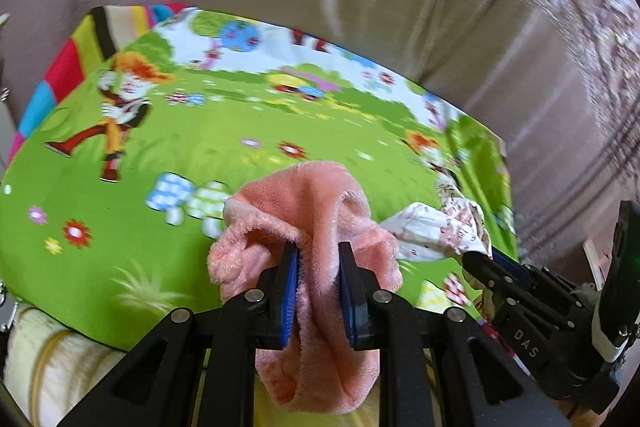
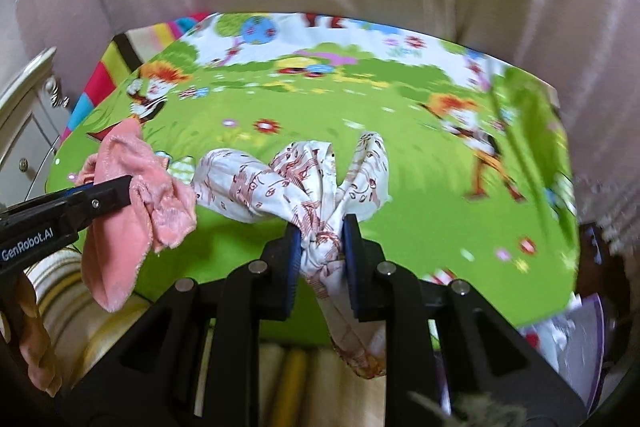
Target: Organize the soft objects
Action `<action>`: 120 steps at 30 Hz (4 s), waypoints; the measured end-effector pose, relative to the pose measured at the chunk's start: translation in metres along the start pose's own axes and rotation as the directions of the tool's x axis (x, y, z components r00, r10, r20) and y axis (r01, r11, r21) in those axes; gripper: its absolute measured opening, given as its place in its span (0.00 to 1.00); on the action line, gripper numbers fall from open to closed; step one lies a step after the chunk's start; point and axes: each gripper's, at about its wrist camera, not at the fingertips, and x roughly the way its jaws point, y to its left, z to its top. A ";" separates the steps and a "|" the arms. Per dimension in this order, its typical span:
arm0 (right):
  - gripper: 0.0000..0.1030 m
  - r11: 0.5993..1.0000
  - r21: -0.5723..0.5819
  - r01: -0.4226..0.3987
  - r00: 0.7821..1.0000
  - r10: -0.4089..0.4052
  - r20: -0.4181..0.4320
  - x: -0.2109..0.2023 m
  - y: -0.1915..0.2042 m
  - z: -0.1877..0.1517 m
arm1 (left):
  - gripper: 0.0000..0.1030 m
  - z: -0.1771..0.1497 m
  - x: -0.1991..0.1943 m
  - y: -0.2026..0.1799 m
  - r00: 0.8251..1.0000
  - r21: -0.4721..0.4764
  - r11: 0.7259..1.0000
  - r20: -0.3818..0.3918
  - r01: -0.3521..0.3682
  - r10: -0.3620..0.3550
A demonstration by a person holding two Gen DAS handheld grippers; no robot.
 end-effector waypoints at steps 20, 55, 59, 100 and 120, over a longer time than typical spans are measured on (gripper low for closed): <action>0.23 0.914 0.302 0.272 0.960 -0.279 -0.019 -0.129 -0.176 -0.112 | 0.20 -0.078 0.013 -0.194 0.959 0.276 0.924 -0.180 0.263 -0.219; 0.50 0.816 0.412 0.405 0.910 -0.402 -0.099 -0.203 -0.181 -0.202 | 0.82 -0.178 -0.004 -0.217 0.884 0.293 0.882 -0.405 0.368 -0.234; 0.51 0.809 0.421 0.410 0.908 -0.405 -0.108 -0.205 -0.181 -0.206 | 0.87 -0.181 -0.001 -0.219 0.881 0.299 0.877 -0.410 0.375 -0.237; 0.51 0.804 0.432 0.410 0.910 -0.394 -0.131 -0.197 -0.185 -0.211 | 0.93 -0.182 0.002 -0.221 0.876 0.301 0.875 -0.422 0.379 -0.234; 0.51 0.803 0.433 0.410 0.910 -0.392 -0.135 -0.196 -0.184 -0.213 | 0.94 -0.182 0.002 -0.221 0.876 0.301 0.875 -0.422 0.379 -0.235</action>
